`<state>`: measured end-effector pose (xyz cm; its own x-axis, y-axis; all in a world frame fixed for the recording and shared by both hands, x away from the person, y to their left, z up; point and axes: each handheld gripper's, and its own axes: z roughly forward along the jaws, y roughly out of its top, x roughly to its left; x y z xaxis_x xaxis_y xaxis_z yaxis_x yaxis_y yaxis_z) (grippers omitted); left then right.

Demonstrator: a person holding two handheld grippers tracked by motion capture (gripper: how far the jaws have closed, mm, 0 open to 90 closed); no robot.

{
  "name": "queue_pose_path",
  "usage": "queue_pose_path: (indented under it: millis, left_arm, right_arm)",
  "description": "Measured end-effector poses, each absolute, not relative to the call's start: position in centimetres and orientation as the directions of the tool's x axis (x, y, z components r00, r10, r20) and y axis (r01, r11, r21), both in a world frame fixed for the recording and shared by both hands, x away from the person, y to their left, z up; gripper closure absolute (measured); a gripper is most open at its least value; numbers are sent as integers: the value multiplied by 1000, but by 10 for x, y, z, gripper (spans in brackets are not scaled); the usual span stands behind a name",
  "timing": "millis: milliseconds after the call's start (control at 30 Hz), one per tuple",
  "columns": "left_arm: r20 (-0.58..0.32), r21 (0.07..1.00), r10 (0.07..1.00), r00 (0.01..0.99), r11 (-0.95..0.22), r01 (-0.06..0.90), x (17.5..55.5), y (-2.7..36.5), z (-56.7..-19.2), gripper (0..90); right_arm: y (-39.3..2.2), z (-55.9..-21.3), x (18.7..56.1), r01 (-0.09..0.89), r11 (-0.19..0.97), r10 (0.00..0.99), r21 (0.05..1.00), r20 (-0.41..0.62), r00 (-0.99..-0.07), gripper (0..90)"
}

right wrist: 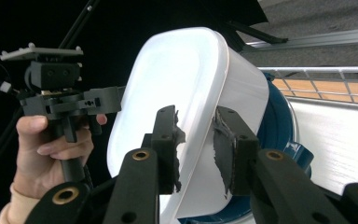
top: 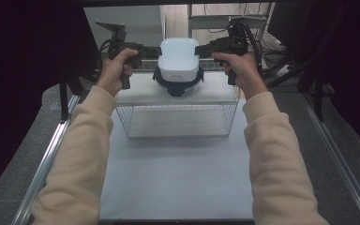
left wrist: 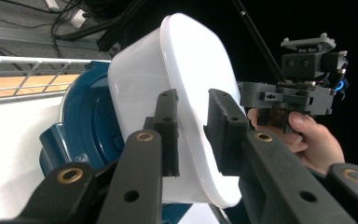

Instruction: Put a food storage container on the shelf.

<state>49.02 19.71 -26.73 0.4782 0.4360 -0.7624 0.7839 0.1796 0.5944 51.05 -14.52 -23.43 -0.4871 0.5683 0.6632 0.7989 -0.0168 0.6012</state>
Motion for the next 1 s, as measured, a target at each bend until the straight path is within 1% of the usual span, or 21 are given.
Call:
queue_pose_path:
  millis: [67,200,267,333,367,400,433,467,533,567,600,667,733,800,867,1000]
  left_arm:
    - [-767,590,435,472,188,785,491,197,-269,735]
    - [-775,582,428,465,198,789,493,196,-276,705]
    - [-785,577,410,465,207,790,494,197,-279,698]
    - [-782,580,411,468,209,787,494,196,-279,689]
    - [-776,585,423,468,207,784,493,196,-279,678]
    - [-763,598,442,471,204,775,492,195,-277,656]
    - [-763,598,442,471,204,775,492,195,-277,624]
    - [-738,630,465,489,216,746,488,195,-274,564]
    - [-710,664,494,502,232,711,481,197,-269,456]
    - [-683,688,521,512,225,690,476,198,-266,404]
    - [-654,711,550,519,214,670,471,199,-262,365]
    - [-568,764,626,534,160,625,457,199,-256,303]
    - [-503,801,664,553,117,588,442,201,-252,285]
    - [-463,823,682,566,93,560,426,204,-252,276]
    - [-438,834,687,580,70,547,411,207,-256,266]
    - [-439,834,673,595,59,549,383,215,-271,259]
  right_arm:
    - [-145,-237,513,815,-31,560,579,685,-466,688]
    - [-144,-243,517,828,-36,570,559,692,-442,656]
    - [-145,-245,517,825,-43,562,564,696,-446,656]
    - [-145,-246,517,823,-50,560,566,698,-447,654]
    - [-145,-246,516,822,-53,560,567,698,-446,644]
    - [-144,-245,516,817,-49,567,575,689,-450,594]
    - [-144,-245,516,817,-49,567,575,689,-450,594]
    - [-143,-244,514,797,-50,593,602,660,-461,439]
    - [-145,-241,511,780,-60,580,622,658,-480,354]
    - [-147,-239,508,768,-66,578,638,651,-491,330]
    - [-149,-236,505,752,-67,584,656,637,-504,316]
    - [-155,-232,497,716,-59,588,696,604,-538,294]
    - [-161,-231,486,679,-33,608,733,554,-569,281]
    - [-167,-232,473,646,0,614,763,510,-603,276]
    - [-174,-235,459,623,19,608,782,485,-628,266]
    - [-185,-245,427,546,74,629,834,386,-675,262]
